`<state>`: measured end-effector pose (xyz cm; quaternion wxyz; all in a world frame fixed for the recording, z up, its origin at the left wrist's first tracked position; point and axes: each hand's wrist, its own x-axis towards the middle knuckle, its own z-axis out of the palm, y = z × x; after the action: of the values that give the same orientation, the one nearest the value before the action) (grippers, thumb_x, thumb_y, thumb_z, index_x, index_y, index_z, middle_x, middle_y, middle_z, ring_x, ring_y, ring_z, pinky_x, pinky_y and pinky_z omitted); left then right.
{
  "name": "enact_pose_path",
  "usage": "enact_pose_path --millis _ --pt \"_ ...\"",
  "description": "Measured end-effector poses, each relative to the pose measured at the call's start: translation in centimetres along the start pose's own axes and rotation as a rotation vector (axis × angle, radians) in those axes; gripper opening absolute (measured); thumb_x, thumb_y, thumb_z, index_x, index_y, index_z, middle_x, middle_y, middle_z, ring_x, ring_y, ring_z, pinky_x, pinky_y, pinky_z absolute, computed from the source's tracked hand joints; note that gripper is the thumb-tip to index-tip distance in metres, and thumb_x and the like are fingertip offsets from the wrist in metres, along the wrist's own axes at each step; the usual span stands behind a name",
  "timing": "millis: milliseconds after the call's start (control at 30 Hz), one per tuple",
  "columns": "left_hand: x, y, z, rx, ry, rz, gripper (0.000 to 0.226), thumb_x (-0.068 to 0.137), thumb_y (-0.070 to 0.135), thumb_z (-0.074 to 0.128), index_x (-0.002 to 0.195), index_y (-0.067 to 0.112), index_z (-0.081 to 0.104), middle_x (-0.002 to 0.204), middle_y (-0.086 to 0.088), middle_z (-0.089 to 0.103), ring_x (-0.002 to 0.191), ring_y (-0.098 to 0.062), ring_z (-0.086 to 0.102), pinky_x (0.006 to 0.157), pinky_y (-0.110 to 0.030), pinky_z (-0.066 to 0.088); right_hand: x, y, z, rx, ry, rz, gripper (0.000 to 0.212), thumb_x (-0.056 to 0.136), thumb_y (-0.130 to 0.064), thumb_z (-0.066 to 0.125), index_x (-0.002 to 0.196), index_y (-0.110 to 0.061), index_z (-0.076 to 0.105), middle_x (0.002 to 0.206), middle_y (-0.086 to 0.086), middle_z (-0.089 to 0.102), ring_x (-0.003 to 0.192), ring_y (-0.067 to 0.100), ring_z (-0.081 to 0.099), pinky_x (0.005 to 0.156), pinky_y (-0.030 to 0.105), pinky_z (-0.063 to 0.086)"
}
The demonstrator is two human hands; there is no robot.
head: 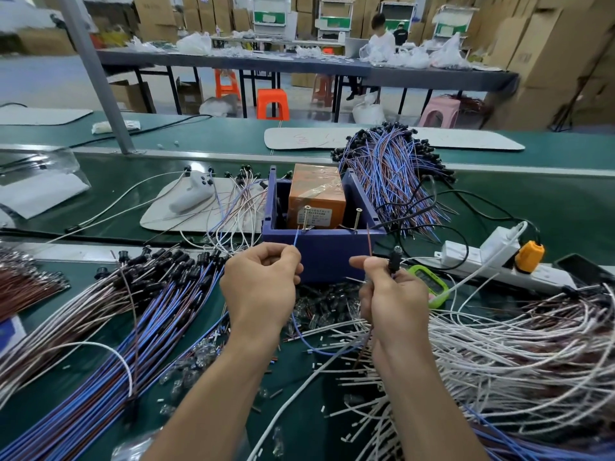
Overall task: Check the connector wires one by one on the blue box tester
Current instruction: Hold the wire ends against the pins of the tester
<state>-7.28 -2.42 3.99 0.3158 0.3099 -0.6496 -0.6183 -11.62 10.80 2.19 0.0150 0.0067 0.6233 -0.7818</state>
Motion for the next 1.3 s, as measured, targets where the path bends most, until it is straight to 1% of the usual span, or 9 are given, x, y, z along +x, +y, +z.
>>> enact_pose_path --millis 133,200,333,433,567,733,1000,1100,1300 --pt "-0.02 -0.07 -0.15 -0.008 -0.001 0.015 0.027 0.085 0.018 0.075 0.068 0.039 0.076 0.059 0.005 0.073 0.046 -0.004 0.061 0.049 -0.017 0.05 -0.04 -0.01 0.03 0.012 0.0 -0.005 0.029 0.104 -0.021 0.055 0.089 -0.01 0.077 0.045 -0.007 0.037 0.04 0.009 0.028 0.042 0.023 0.024" --pt "-0.07 -0.16 -0.22 -0.003 0.001 0.026 0.028 0.085 0.018 0.075 0.069 0.04 0.076 0.059 0.006 0.072 0.045 -0.004 0.061 0.049 -0.016 0.049 -0.07 0.01 0.05 0.009 0.003 -0.008 0.029 0.105 -0.021 0.055 0.088 -0.011 0.077 0.045 -0.007 0.037 0.04 0.009 0.028 0.042 0.023 0.024" --pt "-0.13 -0.16 -0.21 -0.013 0.022 0.034 0.026 0.086 0.016 0.075 0.061 0.024 0.076 0.057 0.004 0.071 0.043 -0.003 0.059 0.045 -0.013 0.046 -0.18 0.1 -0.11 0.022 0.005 -0.01 0.029 0.105 -0.021 0.055 0.088 -0.01 0.077 0.045 -0.008 0.037 0.04 0.008 0.028 0.041 0.024 0.024" --pt "-0.08 0.09 -0.09 0.005 0.038 0.066 0.025 0.087 0.019 0.075 0.062 0.022 0.074 0.055 0.005 0.07 0.041 -0.003 0.058 0.043 -0.013 0.045 -0.18 0.12 -0.34 0.026 0.008 -0.004 0.031 0.105 -0.022 0.055 0.087 -0.012 0.078 0.047 -0.008 0.036 0.041 0.008 0.027 0.043 0.026 0.023" --pt "0.08 0.24 0.02 0.048 0.037 0.091 0.022 0.085 0.023 0.076 0.064 0.023 0.074 0.056 0.009 0.07 0.044 -0.003 0.061 0.046 -0.014 0.049 -0.07 0.17 -0.61 0.021 0.02 0.004 0.031 0.105 -0.023 0.055 0.087 -0.011 0.078 0.047 -0.009 0.035 0.042 0.009 0.027 0.044 0.027 0.022" --pt "0.11 0.34 -0.02 0.04 0.002 0.102 0.022 0.085 0.02 0.076 0.063 0.023 0.074 0.056 0.006 0.071 0.043 -0.004 0.059 0.044 -0.015 0.046 0.04 0.24 -0.72 0.016 0.021 0.016 0.031 0.105 -0.022 0.056 0.087 -0.01 0.078 0.047 -0.009 0.035 0.042 0.009 0.026 0.043 0.026 0.021" --pt "0.09 0.42 0.07 0.05 -0.052 0.113 0.022 0.084 0.017 0.077 0.063 0.022 0.076 0.056 0.005 0.071 0.045 -0.004 0.059 0.049 -0.017 0.049 0.02 0.23 -0.46 0.008 0.018 0.006 0.032 0.105 -0.022 0.055 0.086 -0.008 0.077 0.046 -0.009 0.033 0.04 0.008 0.024 0.041 0.023 0.021" --pt "0.13 0.42 0.08 0.048 -0.057 0.113 0.023 0.084 0.018 0.077 0.062 0.023 0.075 0.056 0.005 0.071 0.044 -0.004 0.059 0.048 -0.015 0.047 0.02 0.25 -0.41 -0.004 0.017 0.002 0.031 0.105 -0.022 0.055 0.087 -0.008 0.077 0.046 -0.008 0.034 0.041 0.009 0.025 0.042 0.024 0.021" --pt "0.25 0.38 0.05 0.044 -0.065 0.109 0.023 0.084 0.017 0.077 0.062 0.026 0.076 0.057 0.004 0.071 0.045 -0.006 0.059 0.049 -0.019 0.05 0.58 0.02 -0.27 -0.02 0.009 -0.016 0.031 0.104 -0.024 0.056 0.087 -0.01 0.077 0.048 -0.009 0.035 0.044 0.009 0.025 0.045 0.027 0.019"
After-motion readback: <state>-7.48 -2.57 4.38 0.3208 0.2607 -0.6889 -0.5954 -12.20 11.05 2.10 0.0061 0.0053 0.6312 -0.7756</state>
